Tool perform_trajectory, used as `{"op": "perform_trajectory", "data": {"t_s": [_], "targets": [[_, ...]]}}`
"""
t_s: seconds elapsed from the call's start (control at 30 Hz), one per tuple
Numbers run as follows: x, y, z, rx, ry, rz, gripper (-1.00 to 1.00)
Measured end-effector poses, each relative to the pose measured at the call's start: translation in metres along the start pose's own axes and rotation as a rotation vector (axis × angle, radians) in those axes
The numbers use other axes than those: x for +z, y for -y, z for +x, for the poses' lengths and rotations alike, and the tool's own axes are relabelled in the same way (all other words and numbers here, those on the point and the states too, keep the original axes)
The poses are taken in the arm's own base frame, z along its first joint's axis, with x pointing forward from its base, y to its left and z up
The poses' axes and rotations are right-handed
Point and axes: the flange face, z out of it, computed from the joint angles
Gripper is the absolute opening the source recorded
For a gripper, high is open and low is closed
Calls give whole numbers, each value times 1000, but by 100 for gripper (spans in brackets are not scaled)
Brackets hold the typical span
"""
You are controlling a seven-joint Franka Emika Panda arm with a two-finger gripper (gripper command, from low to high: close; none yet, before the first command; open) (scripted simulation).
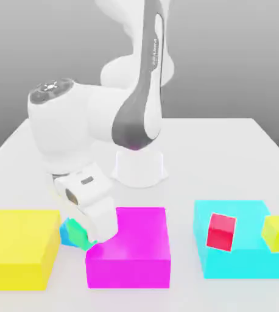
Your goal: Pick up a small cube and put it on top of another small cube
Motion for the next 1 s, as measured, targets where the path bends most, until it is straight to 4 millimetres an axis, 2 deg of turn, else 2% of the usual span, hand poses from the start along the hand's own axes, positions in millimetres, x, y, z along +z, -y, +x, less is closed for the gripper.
{"op": "perform_trajectory", "data": {"t_s": [0.6, 0.7, 0.73, 0.83, 0.87, 1.0], "targets": [[0, 1, 0, 0, 9, 11, -100], [31, 72, -42, 125, 71, -23, -100], [41, 90, -47, 147, 79, -37, -100], [51, 105, -50, 164, 84, -58, -100], [52, 106, -50, 165, 83, -62, 100], [52, 106, -50, 165, 83, -62, 100]]}}
